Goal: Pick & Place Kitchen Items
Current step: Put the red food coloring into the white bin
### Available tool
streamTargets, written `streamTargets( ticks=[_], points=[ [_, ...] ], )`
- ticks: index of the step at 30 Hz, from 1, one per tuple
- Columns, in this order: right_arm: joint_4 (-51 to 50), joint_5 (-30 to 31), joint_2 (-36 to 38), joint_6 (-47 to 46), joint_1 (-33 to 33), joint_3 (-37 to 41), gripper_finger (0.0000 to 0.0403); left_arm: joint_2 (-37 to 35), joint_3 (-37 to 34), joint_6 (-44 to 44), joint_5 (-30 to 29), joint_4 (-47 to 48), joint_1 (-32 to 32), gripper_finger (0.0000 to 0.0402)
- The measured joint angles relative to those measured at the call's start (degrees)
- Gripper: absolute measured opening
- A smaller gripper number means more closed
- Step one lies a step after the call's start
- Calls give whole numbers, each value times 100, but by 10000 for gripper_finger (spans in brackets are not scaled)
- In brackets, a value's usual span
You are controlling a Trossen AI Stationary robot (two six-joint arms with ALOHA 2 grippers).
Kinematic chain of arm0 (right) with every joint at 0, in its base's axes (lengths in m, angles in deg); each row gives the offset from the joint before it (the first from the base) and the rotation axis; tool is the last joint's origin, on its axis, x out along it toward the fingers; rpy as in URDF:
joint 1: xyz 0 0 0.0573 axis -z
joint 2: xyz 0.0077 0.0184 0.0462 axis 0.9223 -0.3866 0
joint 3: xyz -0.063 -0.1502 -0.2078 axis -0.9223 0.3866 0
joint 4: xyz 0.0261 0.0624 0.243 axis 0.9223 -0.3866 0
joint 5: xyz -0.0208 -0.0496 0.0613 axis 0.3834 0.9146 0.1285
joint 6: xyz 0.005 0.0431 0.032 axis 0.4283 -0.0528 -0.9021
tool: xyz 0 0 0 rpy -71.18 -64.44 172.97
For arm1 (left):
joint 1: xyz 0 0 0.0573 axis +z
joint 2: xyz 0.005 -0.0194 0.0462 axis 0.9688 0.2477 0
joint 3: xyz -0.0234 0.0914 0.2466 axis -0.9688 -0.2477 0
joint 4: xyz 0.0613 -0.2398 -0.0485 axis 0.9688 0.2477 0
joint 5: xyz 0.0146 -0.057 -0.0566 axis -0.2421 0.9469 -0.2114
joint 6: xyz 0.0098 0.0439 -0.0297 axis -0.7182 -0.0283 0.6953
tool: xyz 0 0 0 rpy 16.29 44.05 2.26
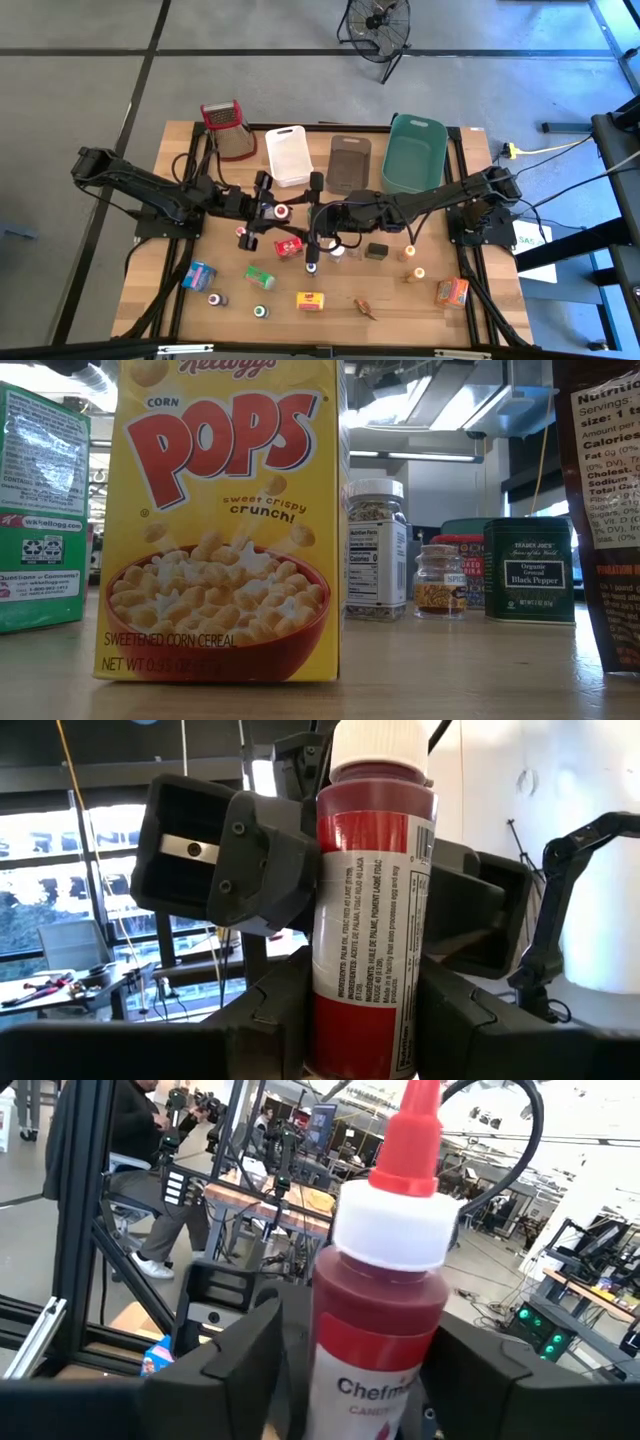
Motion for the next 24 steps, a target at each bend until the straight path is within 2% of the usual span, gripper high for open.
streamTargets(
  ticks=[8, 15, 18, 24],
  points=[
    [-119, 2, 0, 4, 4, 0, 107, 0, 0, -44, 7, 95, 0, 125],
    [-359, 24, 2, 132, -15, 0, 97, 2, 0, -163, -83, 252, -17, 160],
    [-579, 540, 76, 290, -129, 2, 97, 2, 0, -166, -151, 289, -11, 183],
    [-1326, 2248, 263, 352, -493, 4, 97, -32, 0, -26, -823, 610, -15, 214]
  ],
)
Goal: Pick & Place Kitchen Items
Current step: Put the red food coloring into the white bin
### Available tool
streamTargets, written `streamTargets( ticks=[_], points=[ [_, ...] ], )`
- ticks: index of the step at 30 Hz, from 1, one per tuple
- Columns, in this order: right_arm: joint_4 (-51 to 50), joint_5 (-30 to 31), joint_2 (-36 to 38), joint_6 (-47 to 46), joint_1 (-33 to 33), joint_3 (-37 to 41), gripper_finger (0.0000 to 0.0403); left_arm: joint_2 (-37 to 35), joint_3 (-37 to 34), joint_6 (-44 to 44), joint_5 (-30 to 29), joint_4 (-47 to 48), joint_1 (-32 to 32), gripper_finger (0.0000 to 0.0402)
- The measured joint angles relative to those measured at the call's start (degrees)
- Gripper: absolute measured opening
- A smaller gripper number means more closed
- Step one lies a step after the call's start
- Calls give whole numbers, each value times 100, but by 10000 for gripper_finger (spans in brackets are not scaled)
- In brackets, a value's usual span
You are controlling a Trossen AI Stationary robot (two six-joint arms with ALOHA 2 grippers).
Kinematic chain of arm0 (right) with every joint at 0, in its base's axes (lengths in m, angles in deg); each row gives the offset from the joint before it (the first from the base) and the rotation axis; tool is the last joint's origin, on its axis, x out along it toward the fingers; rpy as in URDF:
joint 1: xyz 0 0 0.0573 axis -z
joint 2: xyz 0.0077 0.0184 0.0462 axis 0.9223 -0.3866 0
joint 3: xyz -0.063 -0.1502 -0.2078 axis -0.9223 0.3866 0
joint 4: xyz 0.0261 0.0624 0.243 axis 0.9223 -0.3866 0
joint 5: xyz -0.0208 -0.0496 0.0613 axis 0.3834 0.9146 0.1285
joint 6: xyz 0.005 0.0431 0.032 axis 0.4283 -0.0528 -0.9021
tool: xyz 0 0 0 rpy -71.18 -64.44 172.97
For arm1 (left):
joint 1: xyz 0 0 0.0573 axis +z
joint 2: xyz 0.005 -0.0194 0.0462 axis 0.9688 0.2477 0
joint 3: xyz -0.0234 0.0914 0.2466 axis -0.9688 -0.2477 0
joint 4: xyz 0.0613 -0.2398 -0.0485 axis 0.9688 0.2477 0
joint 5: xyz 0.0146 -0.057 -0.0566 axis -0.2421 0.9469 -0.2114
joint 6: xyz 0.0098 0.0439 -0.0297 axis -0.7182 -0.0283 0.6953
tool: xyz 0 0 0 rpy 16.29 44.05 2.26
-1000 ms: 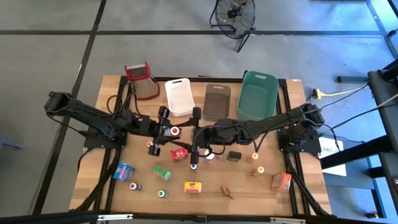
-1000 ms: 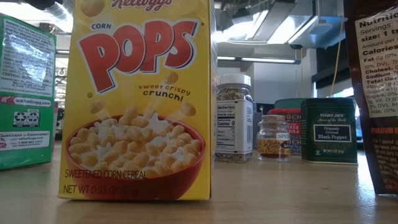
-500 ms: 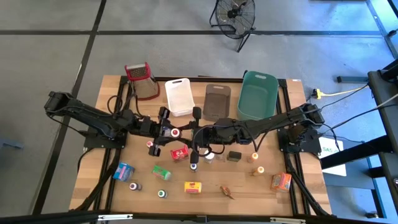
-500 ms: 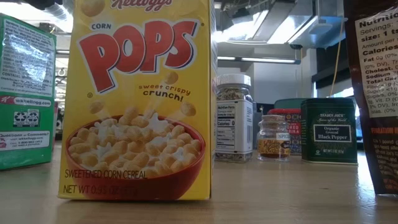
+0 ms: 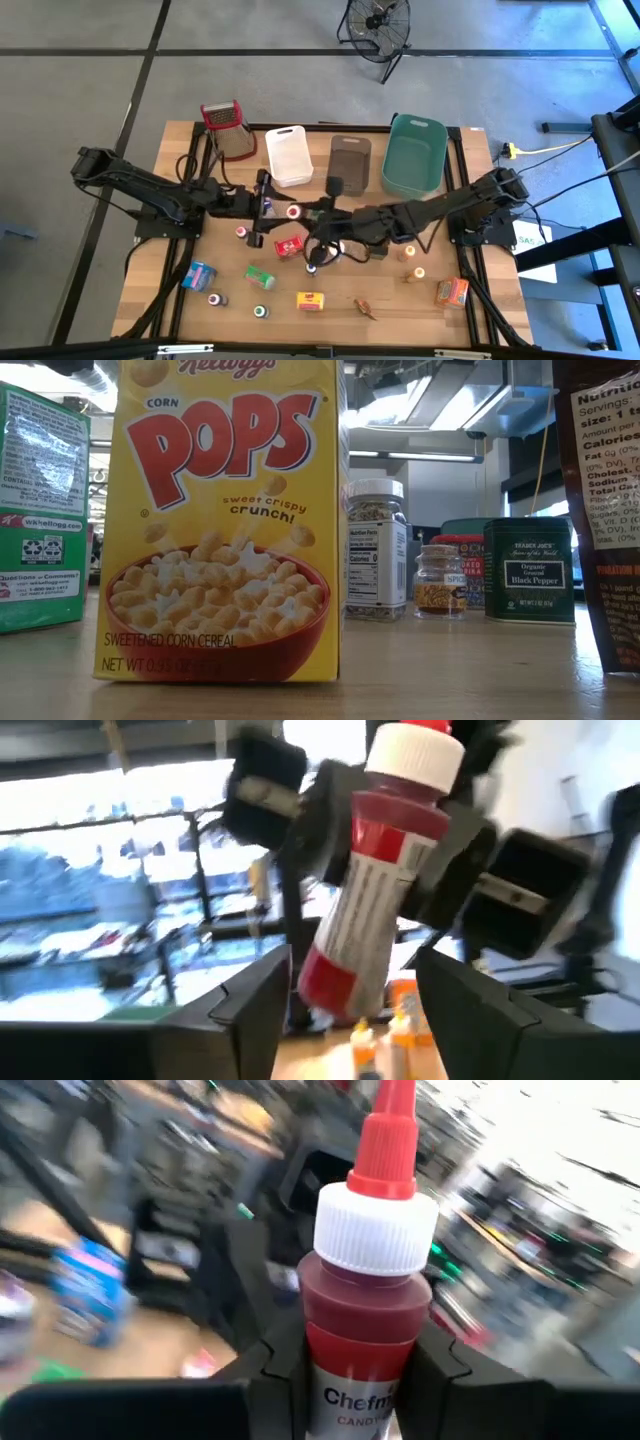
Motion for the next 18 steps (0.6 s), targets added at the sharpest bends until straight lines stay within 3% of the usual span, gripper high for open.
streamTargets(
  ticks=[3, 5, 11, 18],
  points=[
    [-482, 948, 1, -239, -138, 0, 97, -16, 1, 34, -292, 120, 0, 222],
    [-877, 1211, 1, -574, -170, 0, 98, -21, 1, 34, -199, 129, 0, 223],
    [-1741, 781, 3, -1595, -34, 0, 98, -27, 20, -45, 448, 16, 0, 221],
    [-2052, -124, 0, -2099, 220, 0, 99, -6, 44, -210, 380, 91, 0, 232]
  ],
)
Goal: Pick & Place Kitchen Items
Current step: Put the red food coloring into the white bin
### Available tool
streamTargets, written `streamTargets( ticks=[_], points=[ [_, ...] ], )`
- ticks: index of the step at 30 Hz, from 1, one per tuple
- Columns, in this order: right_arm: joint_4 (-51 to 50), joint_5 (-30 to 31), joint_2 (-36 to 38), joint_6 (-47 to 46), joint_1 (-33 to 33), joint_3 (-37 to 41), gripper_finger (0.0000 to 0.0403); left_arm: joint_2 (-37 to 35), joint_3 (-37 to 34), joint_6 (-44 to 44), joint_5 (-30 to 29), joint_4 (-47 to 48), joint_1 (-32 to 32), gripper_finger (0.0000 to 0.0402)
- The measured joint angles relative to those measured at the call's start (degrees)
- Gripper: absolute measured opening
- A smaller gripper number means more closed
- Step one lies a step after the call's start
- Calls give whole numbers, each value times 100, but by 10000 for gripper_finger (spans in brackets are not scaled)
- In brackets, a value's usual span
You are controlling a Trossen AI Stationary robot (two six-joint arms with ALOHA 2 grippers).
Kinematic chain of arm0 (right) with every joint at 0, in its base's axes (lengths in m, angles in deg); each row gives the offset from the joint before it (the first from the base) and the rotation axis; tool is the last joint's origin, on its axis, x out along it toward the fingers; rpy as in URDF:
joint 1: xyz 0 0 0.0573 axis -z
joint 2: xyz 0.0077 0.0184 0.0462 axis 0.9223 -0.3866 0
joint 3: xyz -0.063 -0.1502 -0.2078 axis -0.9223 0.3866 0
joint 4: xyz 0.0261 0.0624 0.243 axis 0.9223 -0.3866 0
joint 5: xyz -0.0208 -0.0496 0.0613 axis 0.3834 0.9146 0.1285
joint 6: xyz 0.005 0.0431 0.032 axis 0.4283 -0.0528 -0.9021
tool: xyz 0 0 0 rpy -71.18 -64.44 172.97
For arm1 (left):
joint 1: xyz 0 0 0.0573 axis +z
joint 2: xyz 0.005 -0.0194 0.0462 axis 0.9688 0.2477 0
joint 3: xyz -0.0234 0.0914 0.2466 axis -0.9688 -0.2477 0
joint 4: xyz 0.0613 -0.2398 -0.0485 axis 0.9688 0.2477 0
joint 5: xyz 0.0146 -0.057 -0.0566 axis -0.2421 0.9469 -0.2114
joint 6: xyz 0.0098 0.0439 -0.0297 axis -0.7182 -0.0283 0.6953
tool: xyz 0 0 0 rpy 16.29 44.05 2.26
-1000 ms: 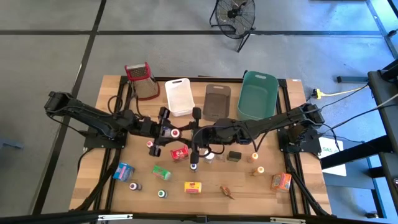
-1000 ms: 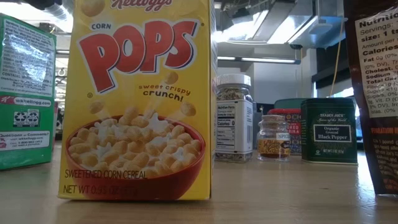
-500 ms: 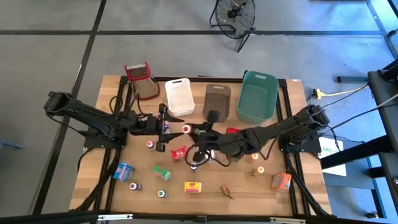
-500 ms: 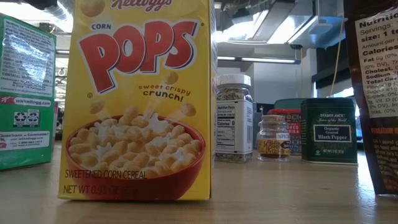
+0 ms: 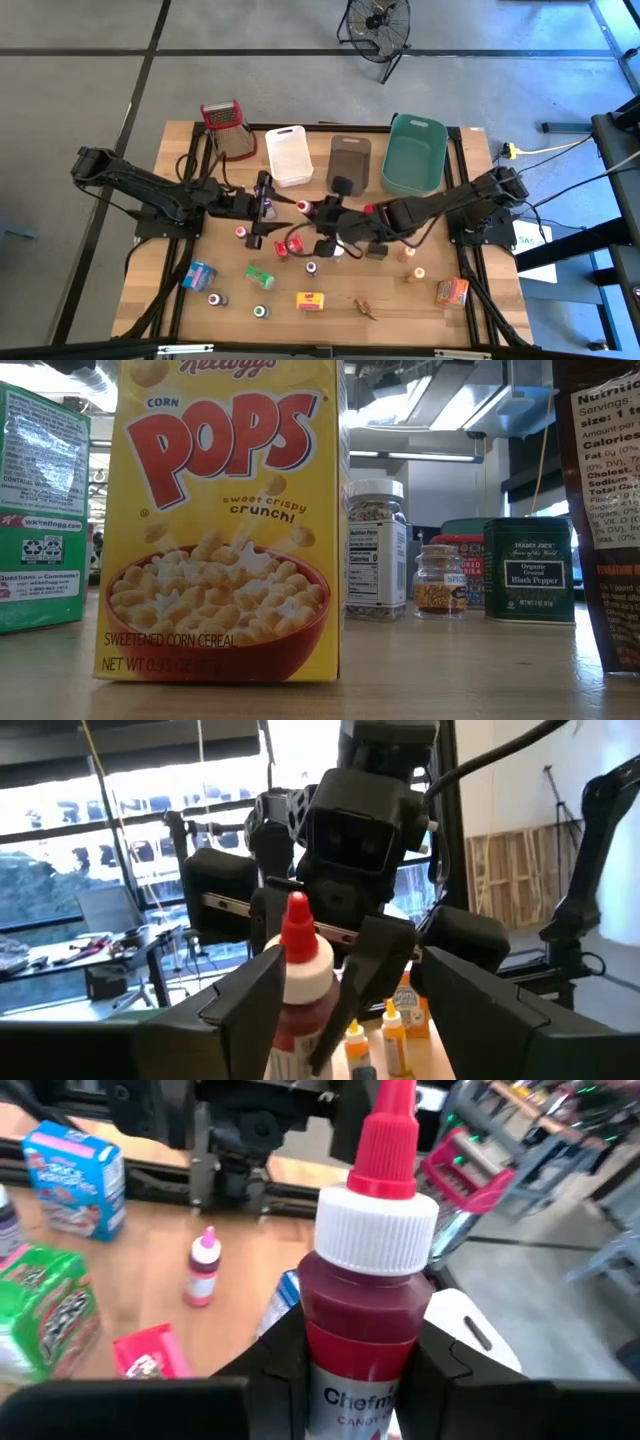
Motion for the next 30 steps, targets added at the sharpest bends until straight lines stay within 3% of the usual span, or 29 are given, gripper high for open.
streamTargets(
  ticks=[10, 19, 30],
  points=[
    [43, -477, -80, -32, 134, 0, 99, 67, 2, 146, -190, -59, 91, 246],
    [98, -494, -128, -14, 174, -2, 99, 565, 2, 5, -182, -670, 210, 246],
    [96, -495, -128, 97, 172, -2, 99, 606, 2, -12, -178, -692, 212, 230]
  ],
)
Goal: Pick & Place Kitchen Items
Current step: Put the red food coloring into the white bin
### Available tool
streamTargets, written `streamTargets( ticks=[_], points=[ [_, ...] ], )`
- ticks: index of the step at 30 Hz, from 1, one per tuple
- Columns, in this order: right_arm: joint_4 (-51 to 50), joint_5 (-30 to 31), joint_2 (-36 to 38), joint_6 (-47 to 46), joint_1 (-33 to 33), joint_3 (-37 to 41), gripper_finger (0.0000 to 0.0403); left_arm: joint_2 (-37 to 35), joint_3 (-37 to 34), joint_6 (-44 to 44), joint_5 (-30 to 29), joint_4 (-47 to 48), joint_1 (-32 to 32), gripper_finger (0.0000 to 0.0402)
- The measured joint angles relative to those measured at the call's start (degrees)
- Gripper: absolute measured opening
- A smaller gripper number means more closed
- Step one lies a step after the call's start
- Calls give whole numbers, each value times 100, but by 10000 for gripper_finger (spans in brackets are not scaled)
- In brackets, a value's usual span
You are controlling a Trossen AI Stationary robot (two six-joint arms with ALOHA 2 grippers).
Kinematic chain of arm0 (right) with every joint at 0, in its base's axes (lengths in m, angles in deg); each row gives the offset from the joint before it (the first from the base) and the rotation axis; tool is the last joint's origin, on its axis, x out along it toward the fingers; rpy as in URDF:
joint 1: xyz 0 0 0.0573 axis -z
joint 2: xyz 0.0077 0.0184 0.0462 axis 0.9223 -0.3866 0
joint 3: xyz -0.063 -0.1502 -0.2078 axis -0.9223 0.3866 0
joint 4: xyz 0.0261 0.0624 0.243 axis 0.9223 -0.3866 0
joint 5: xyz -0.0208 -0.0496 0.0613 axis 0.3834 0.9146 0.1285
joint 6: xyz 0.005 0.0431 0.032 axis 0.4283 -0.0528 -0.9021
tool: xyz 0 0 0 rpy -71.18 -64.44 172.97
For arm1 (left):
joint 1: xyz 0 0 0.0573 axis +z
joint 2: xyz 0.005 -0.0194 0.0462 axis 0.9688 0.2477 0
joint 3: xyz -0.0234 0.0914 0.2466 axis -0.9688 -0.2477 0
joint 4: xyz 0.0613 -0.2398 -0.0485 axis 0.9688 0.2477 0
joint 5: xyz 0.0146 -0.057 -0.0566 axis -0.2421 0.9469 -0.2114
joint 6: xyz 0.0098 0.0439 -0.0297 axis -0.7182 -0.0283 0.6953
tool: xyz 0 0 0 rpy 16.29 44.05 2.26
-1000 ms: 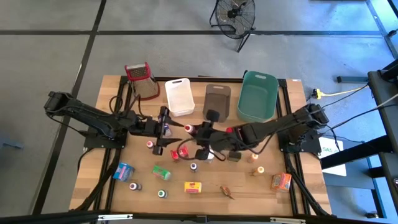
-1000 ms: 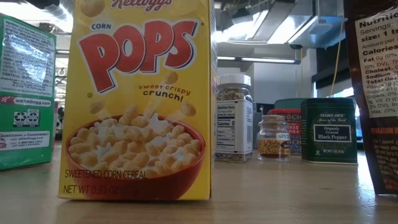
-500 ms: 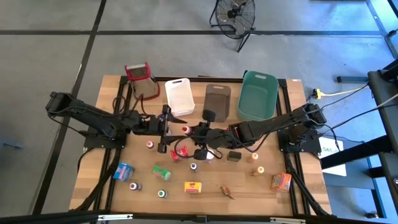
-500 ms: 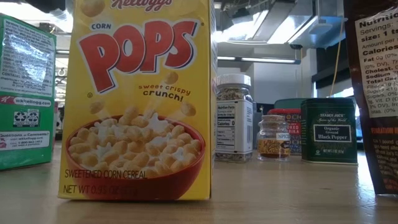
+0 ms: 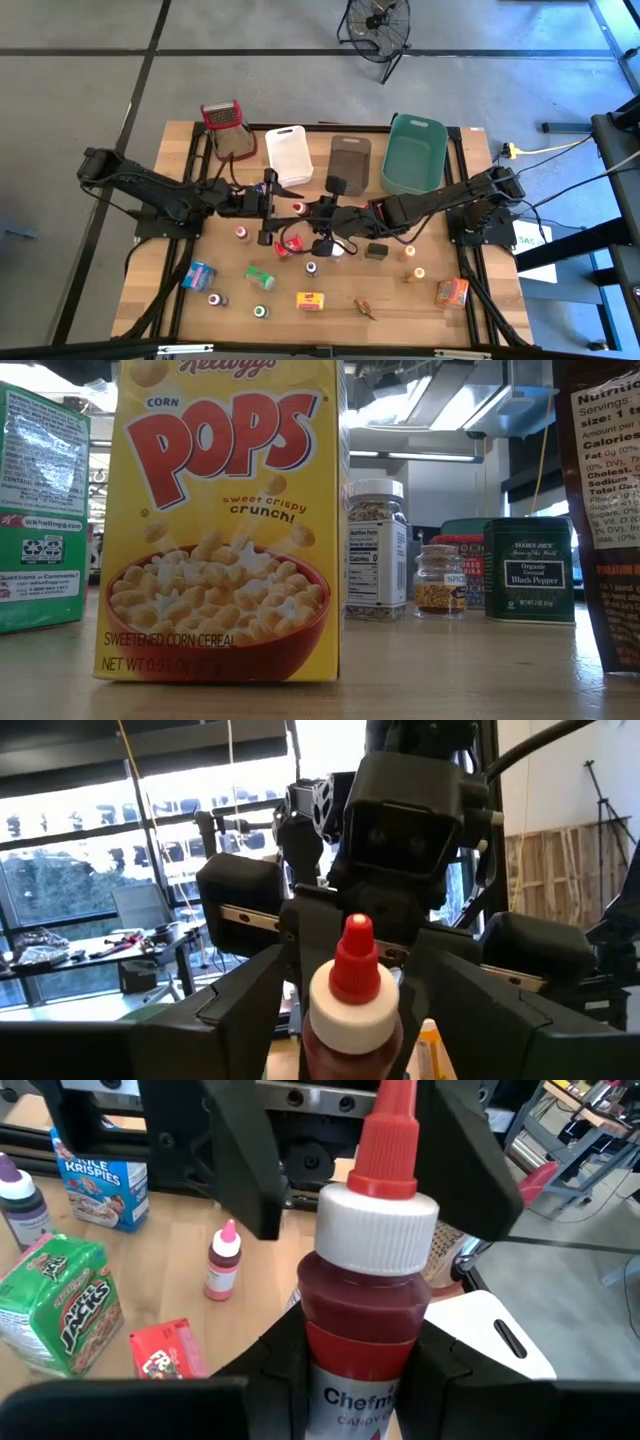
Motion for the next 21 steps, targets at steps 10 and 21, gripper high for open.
streamTargets(
  ticks=[10, 21],
  points=[
    [-11, 2, 2, 2, 0, 0, 99, 160, 4, 65, 24, -26, 182, 208],
    [-10, 6, 4, 42, 2, 0, 99, 162, 4, 64, 34, -83, 208, 175]
  ],
)
